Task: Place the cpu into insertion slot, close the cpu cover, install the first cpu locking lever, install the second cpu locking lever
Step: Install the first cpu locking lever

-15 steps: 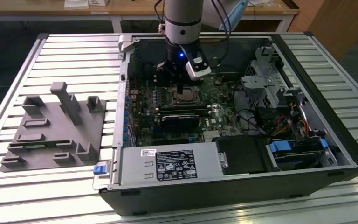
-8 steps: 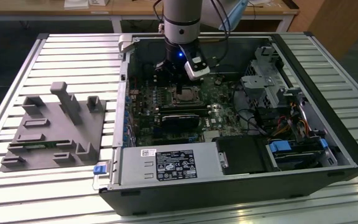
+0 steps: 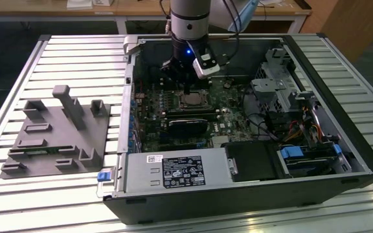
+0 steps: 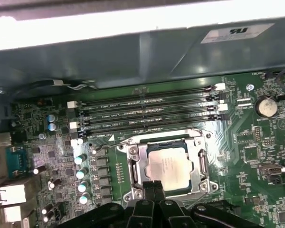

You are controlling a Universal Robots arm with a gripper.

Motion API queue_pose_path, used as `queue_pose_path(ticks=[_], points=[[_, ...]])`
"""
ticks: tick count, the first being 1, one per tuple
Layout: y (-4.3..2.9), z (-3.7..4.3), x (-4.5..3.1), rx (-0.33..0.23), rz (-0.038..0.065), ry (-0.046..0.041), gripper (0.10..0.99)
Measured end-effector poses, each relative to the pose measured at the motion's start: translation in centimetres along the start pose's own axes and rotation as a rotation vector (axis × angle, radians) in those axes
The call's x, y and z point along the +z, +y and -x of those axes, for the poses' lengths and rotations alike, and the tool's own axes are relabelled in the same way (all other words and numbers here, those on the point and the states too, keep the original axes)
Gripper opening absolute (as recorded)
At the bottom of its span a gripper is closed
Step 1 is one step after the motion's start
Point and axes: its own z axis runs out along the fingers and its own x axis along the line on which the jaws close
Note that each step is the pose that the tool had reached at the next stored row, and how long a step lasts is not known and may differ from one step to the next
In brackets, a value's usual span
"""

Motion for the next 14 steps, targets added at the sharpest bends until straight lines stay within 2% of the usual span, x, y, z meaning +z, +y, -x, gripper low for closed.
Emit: queue_pose_path(ticks=[7,14], points=[[0.01,0.02,-0.98,0.000,0.000,-0.0001,0.106],[-0.02,-0.15,-1.05,0.000,0.000,-0.0001,0.106]])
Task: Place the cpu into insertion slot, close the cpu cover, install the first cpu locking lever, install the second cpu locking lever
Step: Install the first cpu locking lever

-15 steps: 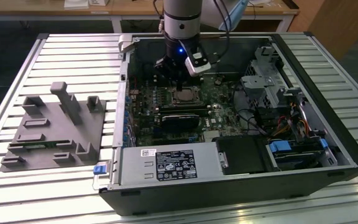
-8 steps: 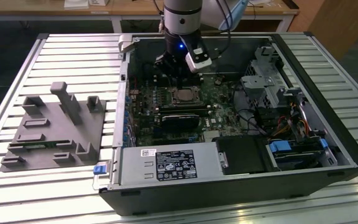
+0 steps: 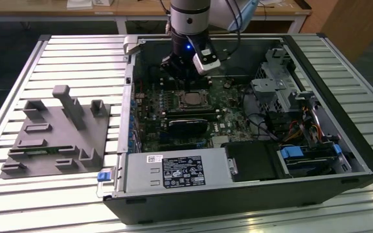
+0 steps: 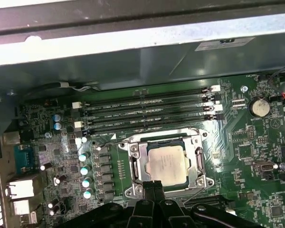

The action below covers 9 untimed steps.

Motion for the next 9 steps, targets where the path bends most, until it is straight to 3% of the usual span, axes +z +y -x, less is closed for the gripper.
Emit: queue_pose_path(ticks=[9], points=[[-0.25,-1.67,-0.02,0.000,0.000,0.0000,0.106]])
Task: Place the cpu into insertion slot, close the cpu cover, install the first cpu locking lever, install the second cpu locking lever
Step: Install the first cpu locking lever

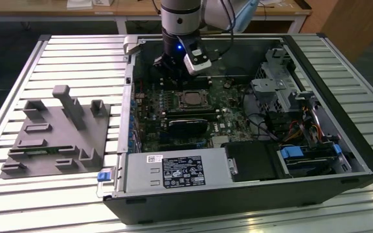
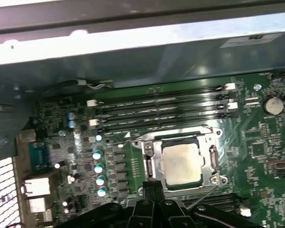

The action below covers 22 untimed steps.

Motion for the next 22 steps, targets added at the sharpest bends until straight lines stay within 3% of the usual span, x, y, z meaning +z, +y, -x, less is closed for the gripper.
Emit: queue_pose_path(ticks=[8,10,19,22], points=[[-0.19,-1.30,-0.03,0.000,0.002,0.0003,0.106],[-0.23,-1.55,-0.03,0.000,0.012,0.0017,0.106],[-0.39,-2.29,-0.04,0.003,0.123,0.0186,0.106],[-0.45,-2.49,-0.05,0.004,0.165,0.0249,0.106]])
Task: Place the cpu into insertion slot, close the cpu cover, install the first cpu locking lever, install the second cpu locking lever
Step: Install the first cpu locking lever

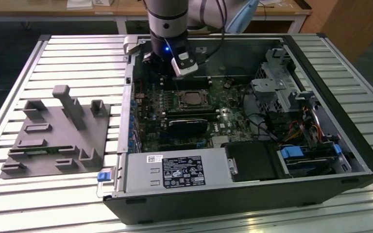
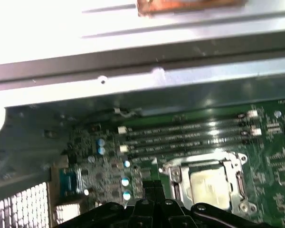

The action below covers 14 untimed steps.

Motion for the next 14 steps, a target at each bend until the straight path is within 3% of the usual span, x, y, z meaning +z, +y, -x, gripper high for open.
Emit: queue_pose_path(ticks=[4,10,14], points=[[-0.05,-0.17,-0.01,0.001,0.054,0.0081,0.106],[-0.08,-0.31,-0.01,0.003,0.113,0.0169,0.106],[-0.08,-0.32,-0.01,0.003,0.116,0.0174,0.106]])
